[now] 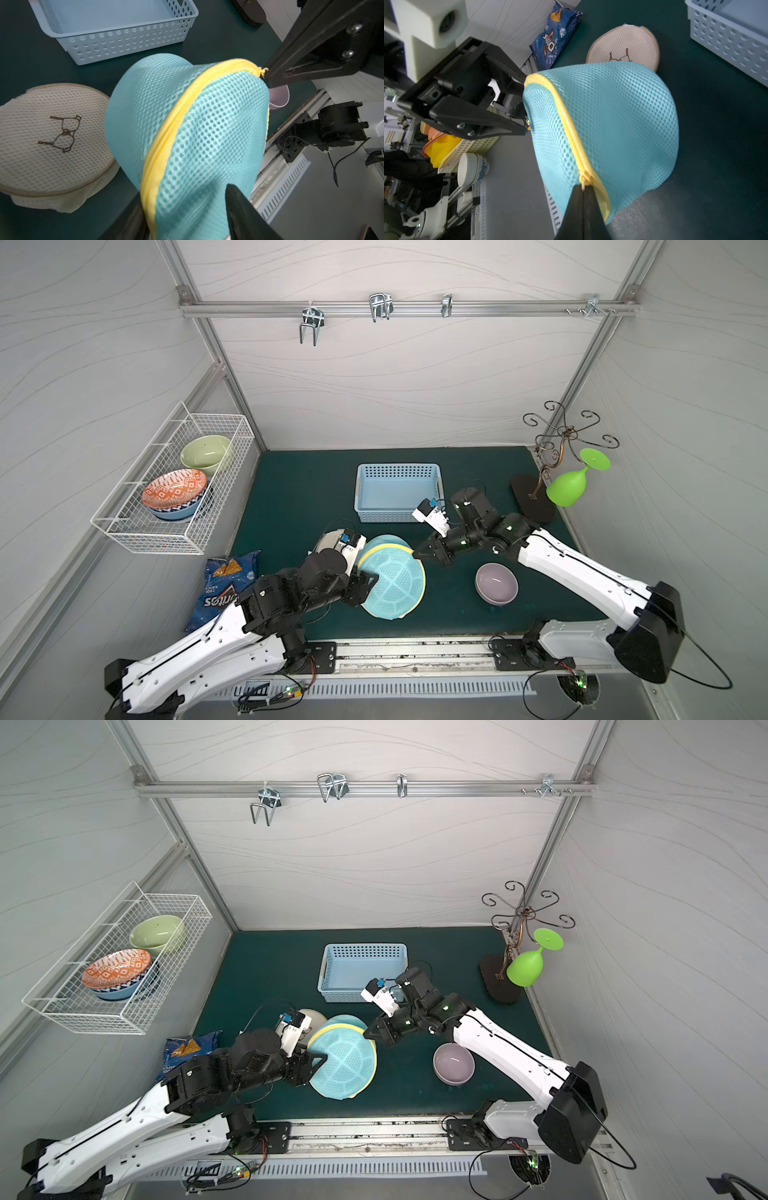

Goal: Turn the laundry bag inside out
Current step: Zip the zipper on the laundry bag.

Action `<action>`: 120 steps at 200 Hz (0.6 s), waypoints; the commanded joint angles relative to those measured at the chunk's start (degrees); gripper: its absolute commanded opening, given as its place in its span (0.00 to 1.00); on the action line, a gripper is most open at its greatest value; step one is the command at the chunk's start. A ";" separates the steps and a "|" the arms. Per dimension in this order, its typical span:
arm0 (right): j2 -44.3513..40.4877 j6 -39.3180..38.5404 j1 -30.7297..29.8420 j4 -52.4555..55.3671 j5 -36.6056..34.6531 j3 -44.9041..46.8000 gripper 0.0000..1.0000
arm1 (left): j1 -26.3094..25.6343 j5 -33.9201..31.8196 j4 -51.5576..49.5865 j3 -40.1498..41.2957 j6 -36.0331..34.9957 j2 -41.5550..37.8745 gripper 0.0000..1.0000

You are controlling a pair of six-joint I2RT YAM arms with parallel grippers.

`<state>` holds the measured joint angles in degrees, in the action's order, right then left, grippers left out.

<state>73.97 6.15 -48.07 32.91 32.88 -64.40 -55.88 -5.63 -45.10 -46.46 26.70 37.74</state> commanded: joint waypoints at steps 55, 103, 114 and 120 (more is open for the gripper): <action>4.45 -9.24 -4.53 13.72 -5.45 -5.59 0.00 | 0.15 -6.31 -7.17 -14.52 -8.94 3.53 0.64; 6.63 -9.91 -4.57 13.45 -4.39 -5.51 0.00 | -0.15 0.42 -1.46 -8.54 -7.23 -0.45 0.74; 6.32 -10.36 -4.57 12.80 -2.59 -4.96 0.00 | -0.14 3.63 2.67 -5.42 -6.50 -0.74 0.73; 6.11 -10.84 -4.57 12.82 -1.67 -4.82 0.00 | -0.20 3.97 3.55 -4.52 -6.03 -0.07 0.72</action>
<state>80.36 -2.46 -52.49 44.73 27.81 -69.28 -55.92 -7.64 -49.76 -54.70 20.10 38.63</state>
